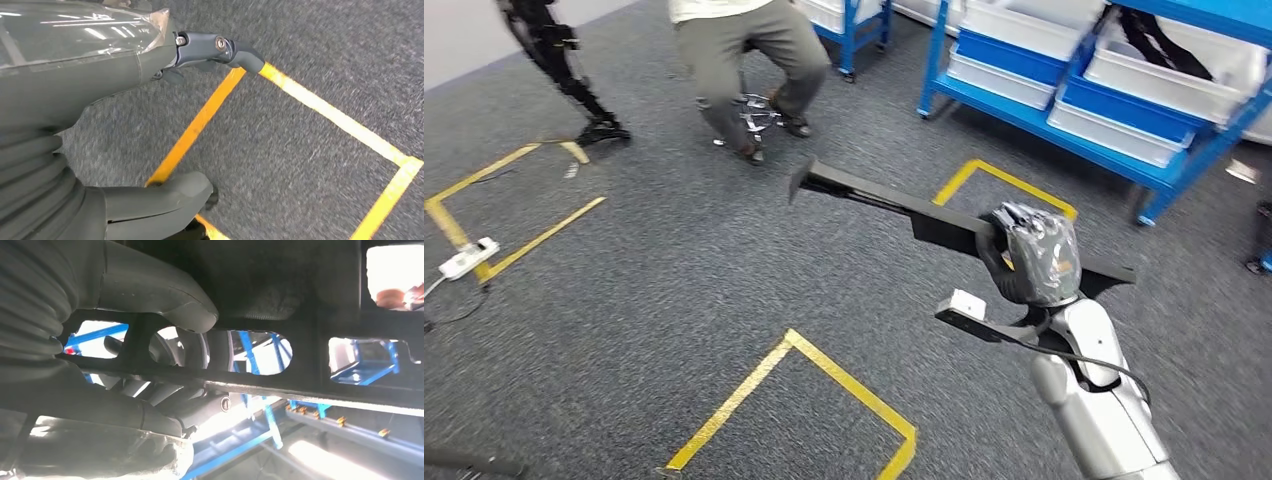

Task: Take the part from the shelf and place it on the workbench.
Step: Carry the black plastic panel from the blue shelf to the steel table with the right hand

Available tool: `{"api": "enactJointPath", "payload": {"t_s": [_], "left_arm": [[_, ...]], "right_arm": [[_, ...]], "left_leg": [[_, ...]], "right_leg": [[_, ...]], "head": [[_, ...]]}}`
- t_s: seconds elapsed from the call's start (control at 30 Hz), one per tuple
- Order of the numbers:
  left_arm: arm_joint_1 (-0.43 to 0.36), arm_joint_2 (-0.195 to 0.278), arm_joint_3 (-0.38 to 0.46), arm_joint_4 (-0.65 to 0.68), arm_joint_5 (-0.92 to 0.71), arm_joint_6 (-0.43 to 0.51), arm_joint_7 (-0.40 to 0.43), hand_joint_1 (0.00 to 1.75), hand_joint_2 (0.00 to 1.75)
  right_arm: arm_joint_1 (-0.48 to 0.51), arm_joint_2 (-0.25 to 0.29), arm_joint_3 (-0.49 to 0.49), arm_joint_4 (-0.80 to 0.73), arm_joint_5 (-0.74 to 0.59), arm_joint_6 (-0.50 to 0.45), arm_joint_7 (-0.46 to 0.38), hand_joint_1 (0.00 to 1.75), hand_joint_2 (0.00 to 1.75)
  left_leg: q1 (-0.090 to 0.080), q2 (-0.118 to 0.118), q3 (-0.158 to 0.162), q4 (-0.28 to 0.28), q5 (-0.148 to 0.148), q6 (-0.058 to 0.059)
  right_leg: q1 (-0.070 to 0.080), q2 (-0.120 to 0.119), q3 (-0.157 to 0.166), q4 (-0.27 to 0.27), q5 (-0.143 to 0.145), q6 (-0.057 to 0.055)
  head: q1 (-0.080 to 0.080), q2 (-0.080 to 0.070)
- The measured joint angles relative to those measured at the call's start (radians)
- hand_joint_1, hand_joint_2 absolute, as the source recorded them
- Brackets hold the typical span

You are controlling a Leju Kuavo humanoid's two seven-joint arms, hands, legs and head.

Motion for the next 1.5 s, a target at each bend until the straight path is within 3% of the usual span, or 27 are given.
{"api": "enactJointPath", "payload": {"t_s": [0.07,0.1,0.17,0.2,0.27,0.33,0.4,0.47,0.5,0.57,0.6,0.63,0.7,0.77,0.83,0.9,0.93,1.0,1.07,1.1,1.13,1.2,1.23,1.3,1.37,1.43,1.5], "left_arm": [[0.000,-0.002,0.000,0.000,0.000,0.000,0.001,0.00,1.75],[0.001,-0.002,0.000,0.000,0.000,0.000,0.002,0.00,1.75],[0.001,-0.003,0.000,0.000,0.000,0.001,0.002,0.00,1.75],[0.001,-0.003,0.000,0.000,0.000,0.001,0.002,0.00,1.75],[0.003,-0.002,0.001,0.000,0.000,0.002,0.002,0.00,1.75],[0.007,-0.001,0.002,0.001,0.000,0.003,0.002,0.00,1.75],[0.010,0.000,0.002,0.001,0.000,0.003,0.002,0.00,1.75],[0.008,0.000,0.002,0.001,-0.001,0.004,0.002,0.00,1.75],[0.008,0.000,0.002,0.001,-0.001,0.004,0.002,0.00,1.75],[0.008,0.000,0.003,0.001,-0.003,0.004,0.002,0.00,1.75],[0.008,0.000,0.003,0.001,-0.003,0.004,0.002,0.00,1.75],[0.008,0.000,0.003,0.001,-0.004,0.004,0.002,0.00,1.75],[0.007,0.002,0.003,0.001,-0.006,0.003,0.002,0.00,1.75],[0.004,0.004,0.003,0.000,-0.007,0.003,0.002,0.00,1.75],[0.003,0.004,0.003,0.000,-0.007,0.003,0.002,0.00,1.75],[0.003,0.003,0.003,0.000,-0.008,0.003,0.002,0.00,1.75],[0.002,0.003,0.003,0.000,-0.008,0.003,0.002,0.00,1.75],[-0.001,0.000,0.003,0.000,-0.009,0.001,0.002,0.00,1.75],[-0.002,-0.003,0.003,0.000,-0.008,-0.002,0.002,0.00,1.75],[-0.002,-0.004,0.003,0.000,-0.008,-0.003,0.002,0.00,1.75],[-0.001,-0.005,0.003,0.000,-0.008,-0.005,0.002,0.00,1.75],[-0.001,-0.006,0.003,0.000,-0.008,-0.006,0.001,0.00,1.75],[-0.002,-0.005,0.003,0.000,-0.008,-0.006,0.001,0.00,1.75],[-0.001,-0.004,0.003,0.000,-0.007,-0.006,0.000,0.00,1.75],[0.003,-0.003,0.003,0.000,-0.006,-0.005,0.000,0.00,1.75],[0.005,-0.002,0.003,0.000,-0.005,-0.003,-0.001,0.00,1.75],[0.005,-0.002,0.003,0.000,-0.005,-0.002,-0.001,0.00,1.75]], "right_arm": [[0.004,-0.001,0.000,0.002,0.000,0.000,0.000,1.68,1.75],[0.005,-0.001,0.001,0.002,0.000,0.000,0.000,1.68,1.75],[0.005,-0.001,0.001,0.003,0.000,0.000,0.000,1.68,1.75],[0.004,0.000,0.001,0.003,0.000,0.000,0.000,1.68,1.75],[0.004,0.000,0.003,0.004,0.000,0.000,0.000,1.68,1.75],[0.005,0.001,0.005,0.004,0.000,0.000,-0.001,1.68,1.75],[0.004,0.002,0.006,0.004,0.000,0.000,-0.001,1.68,1.75],[0.002,0.002,0.005,0.004,-0.001,0.000,-0.001,1.68,1.75],[0.002,0.001,0.005,0.004,-0.002,0.000,-0.001,1.68,1.75],[0.003,0.001,0.005,0.004,-0.003,0.000,-0.001,1.68,1.75],[0.003,0.001,0.005,0.004,-0.003,0.000,-0.001,1.68,1.75],[0.003,0.001,0.005,0.004,-0.003,0.000,-0.001,1.68,1.75],[0.002,0.001,0.005,0.004,-0.003,-0.001,-0.001,1.68,1.75],[0.002,0.001,0.005,0.004,-0.006,-0.001,-0.002,1.68,1.75],[0.003,0.001,0.006,0.002,-0.009,-0.001,-0.003,1.68,1.75],[0.002,0.001,0.005,-0.002,-0.011,-0.001,-0.003,1.68,1.75],[0.002,0.000,0.004,-0.003,-0.012,-0.001,-0.004,1.68,1.75],[0.004,-0.004,0.003,-0.004,-0.014,-0.001,-0.004,1.68,1.75],[0.009,-0.006,0.002,-0.004,-0.015,-0.001,-0.004,1.68,1.75],[0.011,-0.007,0.002,-0.004,-0.015,-0.001,-0.004,1.68,1.75],[0.011,-0.007,0.002,-0.004,-0.015,-0.001,-0.004,1.68,1.75],[0.011,-0.007,0.002,-0.004,-0.015,-0.001,-0.004,1.68,1.75],[0.011,-0.007,0.003,-0.004,-0.015,-0.001,-0.005,1.68,1.75],[0.012,-0.006,0.005,-0.004,-0.015,0.000,-0.006,1.68,1.75],[0.011,-0.002,0.006,-0.004,-0.015,0.000,-0.006,1.68,1.75],[0.008,0.002,0.007,-0.004,-0.015,0.000,-0.006,1.68,1.75],[0.007,0.003,0.007,-0.004,-0.014,0.000,-0.006,1.68,1.75]], "left_leg": [[0.001,-0.025,-0.001,0.002,0.000,0.000],[0.001,-0.038,-0.001,0.005,-0.001,-0.002],[0.004,-0.064,-0.004,0.018,-0.007,-0.011],[0.004,-0.075,-0.009,0.028,-0.011,-0.018],[0.002,-0.092,-0.023,0.040,-0.014,-0.028],[0.004,-0.102,-0.031,0.044,-0.014,-0.035],[0.004,-0.070,-0.045,0.075,-0.034,-0.043],[0.005,-0.014,-0.095,0.180,-0.088,-0.051],[0.007,0.004,-0.131,0.250,-0.118,-0.054],[0.008,0.014,-0.178,0.338,-0.142,-0.052],[0.007,0.015,-0.174,0.326,-0.127,-0.046],[0.004,0.019,-0.150,0.278,-0.098,-0.037],[-0.012,0.050,-0.073,0.139,-0.045,-0.010],[-0.028,0.074,-0.033,0.063,-0.030,0.011],[-0.034,0.061,-0.028,0.047,-0.026,0.018],[-0.027,0.043,-0.011,0.017,-0.010,0.022],[-0.021,0.034,-0.001,0.002,-0.001,0.024],[-0.014,0.014,0.005,-0.011,0.007,0.025],[-0.010,-0.010,0.006,-0.011,0.006,0.023],[-0.007,-0.022,0.006,-0.009,0.006,0.020],[-0.004,-0.033,0.007,-0.006,0.003,0.015],[0.002,-0.056,0.002,0.012,-0.007,-0.002],[0.003,-0.066,-0.005,0.025,-0.013,-0.011],[0.003,-0.081,-0.020,0.041,-0.019,-0.025],[0.007,-0.084,-0.027,0.047,-0.021,-0.031],[0.009,-0.048,-0.047,0.093,-0.049,-0.039],[0.010,0.000,-0.107,0.214,-0.108,-0.047]], "right_leg": [[-0.005,0.005,-0.038,0.066,-0.009,0.010],[-0.009,0.008,-0.031,0.041,0.011,0.021],[-0.020,0.029,0.025,-0.086,0.069,0.046],[-0.023,0.042,0.050,-0.143,0.089,0.051],[-0.022,0.055,0.068,-0.183,0.098,0.043],[-0.021,0.040,0.067,-0.181,0.100,0.032],[-0.024,0.026,0.071,-0.181,0.100,0.021],[-0.020,0.010,0.073,-0.182,0.098,0.006],[-0.016,0.000,0.073,-0.182,0.097,0.000],[-0.007,-0.019,0.074,-0.182,0.095,-0.004],[-0.003,-0.029,0.074,-0.182,0.094,-0.005],[0.001,-0.038,0.075,-0.182,0.093,-0.007],[0.008,-0.055,0.079,-0.183,0.090,-0.008],[0.011,-0.072,0.080,-0.185,0.088,-0.007],[0.014,-0.089,0.084,-0.193,0.088,-0.004],[0.017,-0.072,0.080,-0.178,0.076,-0.003],[0.017,-0.048,0.065,-0.144,0.059,-0.004],[0.009,-0.001,0.006,-0.017,0.008,-0.008],[0.001,0.011,-0.049,0.081,-0.019,0.001],[-0.004,0.011,-0.053,0.080,-0.010,0.013],[-0.010,0.013,-0.038,0.038,0.015,0.027],[-0.025,0.034,0.022,-0.102,0.078,0.057],[-0.029,0.045,0.045,-0.153,0.098,0.060],[-0.029,0.055,0.057,-0.181,0.106,0.048],[-0.028,0.042,0.058,-0.179,0.107,0.031],[-0.029,0.028,0.062,-0.180,0.106,0.017],[-0.022,0.012,0.066,-0.180,0.103,0.005]], "head": [[0.005,0.000],[0.005,0.000],[0.006,0.000],[0.007,0.000],[0.007,0.000],[0.003,0.000],[-0.004,0.000],[-0.014,0.000],[-0.018,0.000],[-0.020,0.000],[-0.021,0.000],[-0.022,0.000],[-0.022,0.000],[-0.021,0.000],[-0.023,0.000],[-0.023,0.000],[-0.023,0.000],[-0.019,0.000],[-0.014,0.000],[-0.014,0.000],[-0.014,0.000],[-0.010,0.000],[-0.008,0.000],[-0.007,0.000],[-0.012,0.000],[-0.019,0.000],[-0.027,0.000]]}}
